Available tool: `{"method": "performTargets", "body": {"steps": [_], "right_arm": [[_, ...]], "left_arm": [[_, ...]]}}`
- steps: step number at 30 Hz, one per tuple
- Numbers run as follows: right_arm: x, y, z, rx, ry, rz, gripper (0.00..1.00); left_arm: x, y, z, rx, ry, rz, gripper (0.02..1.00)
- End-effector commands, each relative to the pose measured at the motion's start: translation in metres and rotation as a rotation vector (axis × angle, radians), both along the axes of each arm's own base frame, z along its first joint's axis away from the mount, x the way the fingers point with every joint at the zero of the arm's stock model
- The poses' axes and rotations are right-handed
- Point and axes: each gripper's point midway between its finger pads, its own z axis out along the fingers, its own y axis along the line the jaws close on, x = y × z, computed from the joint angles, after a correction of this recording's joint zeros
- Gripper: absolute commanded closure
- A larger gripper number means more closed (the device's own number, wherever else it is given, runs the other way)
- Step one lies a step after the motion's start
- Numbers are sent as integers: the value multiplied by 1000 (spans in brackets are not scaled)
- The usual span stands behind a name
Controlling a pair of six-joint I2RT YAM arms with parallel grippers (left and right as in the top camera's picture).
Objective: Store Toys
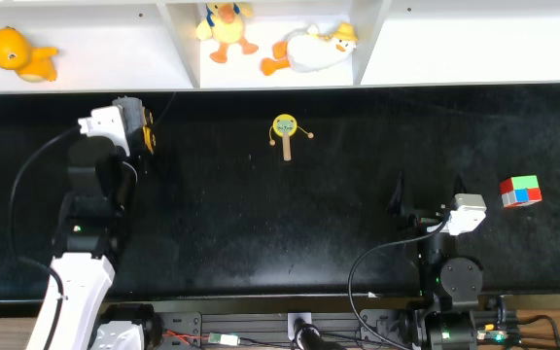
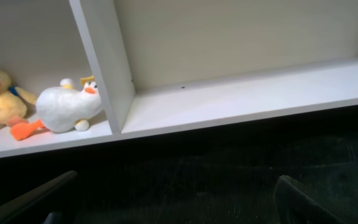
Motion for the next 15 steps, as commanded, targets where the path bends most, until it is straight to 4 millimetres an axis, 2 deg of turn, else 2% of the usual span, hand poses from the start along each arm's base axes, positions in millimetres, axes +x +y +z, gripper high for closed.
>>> {"method": "performTargets", "body": {"steps": [1,10,15], "right_arm": [[0,-2,-4,4,2,-7,7],[0,-2,-4,4,2,-7,5],[0,-2,-4,4,2,-7,5]], "left_arm": [[23,0,40,29,-76,-8,818],[66,-1,61,44,-82,-17,847],[98,-2,63,48,-74,-19,847]]}}
